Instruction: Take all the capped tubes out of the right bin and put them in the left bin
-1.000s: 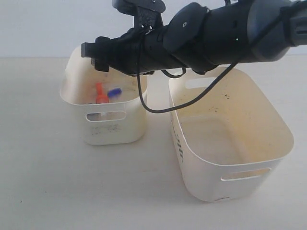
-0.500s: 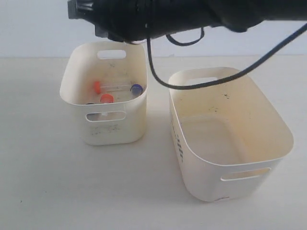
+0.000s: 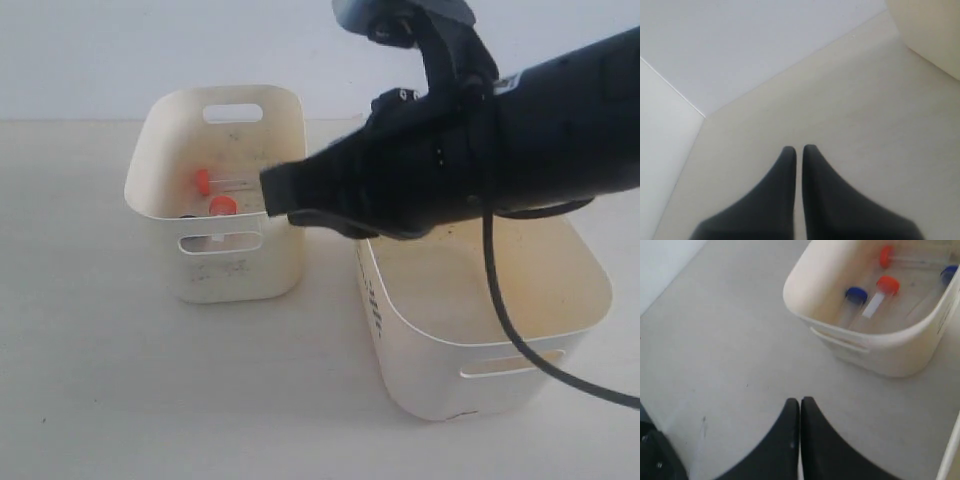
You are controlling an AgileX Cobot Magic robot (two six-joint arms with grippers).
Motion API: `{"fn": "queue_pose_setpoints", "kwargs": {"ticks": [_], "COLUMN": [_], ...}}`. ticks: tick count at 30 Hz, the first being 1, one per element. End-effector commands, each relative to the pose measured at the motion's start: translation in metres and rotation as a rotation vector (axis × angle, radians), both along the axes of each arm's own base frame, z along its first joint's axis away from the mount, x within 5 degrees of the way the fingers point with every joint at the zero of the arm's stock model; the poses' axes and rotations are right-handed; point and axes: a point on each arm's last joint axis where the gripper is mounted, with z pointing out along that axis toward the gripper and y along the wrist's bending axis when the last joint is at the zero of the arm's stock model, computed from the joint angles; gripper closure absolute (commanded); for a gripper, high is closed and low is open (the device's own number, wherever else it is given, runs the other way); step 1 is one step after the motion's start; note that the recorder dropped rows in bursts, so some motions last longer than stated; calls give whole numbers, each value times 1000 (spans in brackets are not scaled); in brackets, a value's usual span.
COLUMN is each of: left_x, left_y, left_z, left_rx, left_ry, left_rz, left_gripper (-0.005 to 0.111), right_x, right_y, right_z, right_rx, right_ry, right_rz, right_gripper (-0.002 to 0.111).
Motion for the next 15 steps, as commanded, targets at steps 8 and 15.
{"fn": "queue_pose_setpoints", "kwargs": {"ticks": [8, 15], "left_x": [0, 0], "left_y": [0, 0], "left_z": [1, 1], "left_rx": [-4, -4], "left_ry": [-5, -5], "left_rz": [-3, -3], "left_gripper": [103, 103], "right_x": [-8, -8], "right_y": [-3, -3], "right_z": [-3, -3], "right_rx": [-26, -25], "right_ry": [30, 29], "right_rz": [46, 44], "right_gripper": [109, 109]}}
